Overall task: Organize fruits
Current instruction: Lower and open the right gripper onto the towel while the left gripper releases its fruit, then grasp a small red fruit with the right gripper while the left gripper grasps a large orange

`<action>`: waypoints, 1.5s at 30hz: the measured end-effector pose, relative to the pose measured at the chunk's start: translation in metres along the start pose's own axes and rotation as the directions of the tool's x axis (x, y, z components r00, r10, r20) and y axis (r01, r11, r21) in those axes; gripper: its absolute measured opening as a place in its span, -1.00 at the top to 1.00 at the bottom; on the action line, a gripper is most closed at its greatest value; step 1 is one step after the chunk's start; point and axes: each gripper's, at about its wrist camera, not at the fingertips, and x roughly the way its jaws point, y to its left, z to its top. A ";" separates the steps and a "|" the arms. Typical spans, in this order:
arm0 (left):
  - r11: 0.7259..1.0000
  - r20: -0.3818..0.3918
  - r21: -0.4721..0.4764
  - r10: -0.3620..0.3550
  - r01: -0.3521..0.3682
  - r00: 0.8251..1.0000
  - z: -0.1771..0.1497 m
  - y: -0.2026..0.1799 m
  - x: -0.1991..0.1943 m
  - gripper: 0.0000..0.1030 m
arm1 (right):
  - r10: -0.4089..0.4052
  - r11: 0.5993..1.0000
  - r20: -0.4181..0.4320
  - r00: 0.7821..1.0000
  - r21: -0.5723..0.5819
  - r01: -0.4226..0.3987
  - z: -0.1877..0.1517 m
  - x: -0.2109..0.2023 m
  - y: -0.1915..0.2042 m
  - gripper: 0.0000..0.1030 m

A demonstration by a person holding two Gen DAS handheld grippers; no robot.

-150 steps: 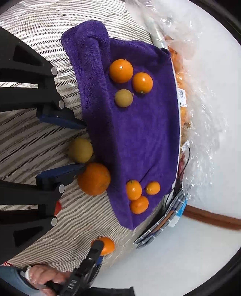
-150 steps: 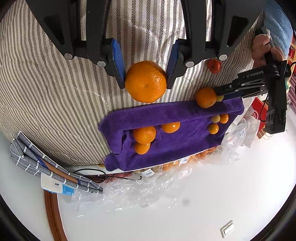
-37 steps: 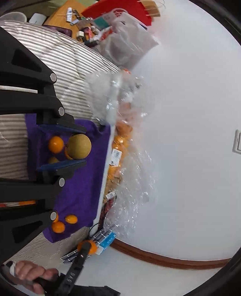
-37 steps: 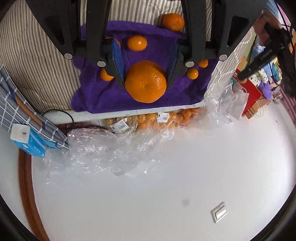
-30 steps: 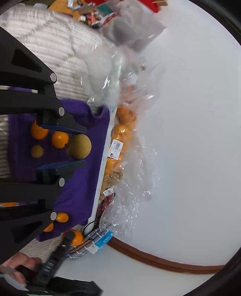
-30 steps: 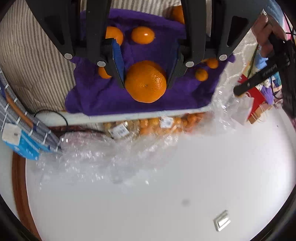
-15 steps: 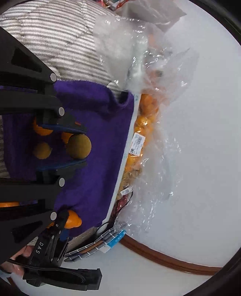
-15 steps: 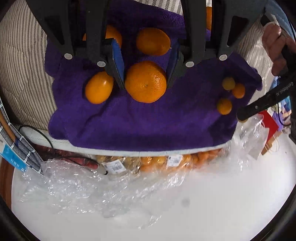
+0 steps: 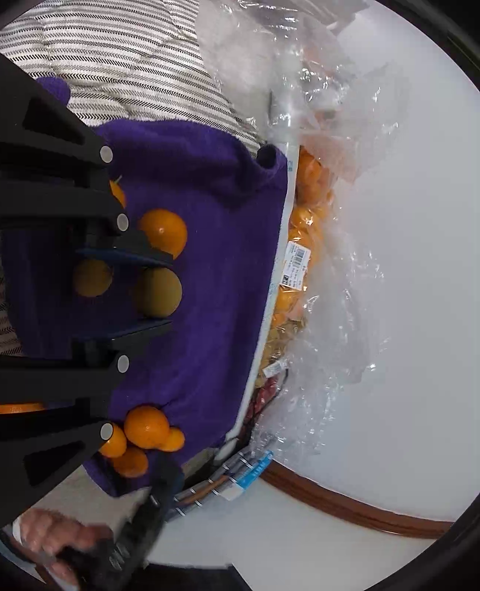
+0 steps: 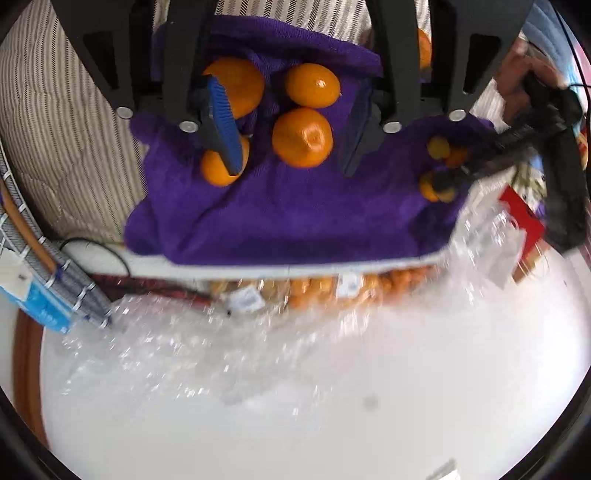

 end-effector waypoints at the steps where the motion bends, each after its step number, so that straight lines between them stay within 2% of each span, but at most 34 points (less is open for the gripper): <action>1: 1.000 -0.010 0.006 0.006 -0.006 1.000 0.000 -0.001 0.002 0.48 | 0.000 1.000 0.014 1.000 0.009 0.000 0.001 -0.004 -0.002 -0.11; 11: 1.000 -0.051 0.004 0.029 -0.029 0.998 -0.001 -0.002 0.012 0.48 | -0.053 0.998 0.026 0.998 0.037 0.052 0.003 -0.012 -0.012 -0.11; 21: 1.000 -0.059 0.010 0.017 -0.016 0.998 -0.001 -0.002 0.011 0.39 | -0.110 0.993 0.061 0.992 -0.029 0.112 -0.007 -0.008 0.002 -0.11; 28: 1.000 0.011 0.003 0.027 -0.027 1.000 0.003 0.003 -0.005 0.38 | -0.118 0.990 0.116 0.986 -0.065 0.126 -0.011 -0.017 0.014 -0.11; 32: 1.000 0.052 -0.023 0.011 -0.010 0.999 0.005 0.008 -0.014 0.38 | -0.112 0.993 0.081 0.990 -0.027 0.114 -0.016 -0.033 0.019 -0.11; 35: 0.999 0.068 -0.049 -0.001 0.005 0.998 0.006 0.012 -0.017 0.38 | -0.127 0.992 0.095 0.987 -0.014 0.129 -0.030 -0.054 0.023 -0.11; 37: 0.998 0.079 -0.058 -0.007 0.012 0.997 0.007 0.013 -0.020 0.38 | -0.136 0.990 0.073 0.988 -0.013 0.137 -0.040 -0.064 0.027 -0.10; 43: 0.999 0.116 -0.037 -0.031 0.035 0.993 0.006 0.008 -0.045 0.38 | -0.108 0.994 -0.012 0.994 -0.030 0.107 -0.079 -0.083 0.046 0.11; 45: 1.000 0.135 -0.022 -0.006 0.010 0.991 0.008 0.004 -0.055 0.38 | -0.088 0.995 -0.034 0.996 -0.046 0.086 -0.092 -0.087 0.054 0.24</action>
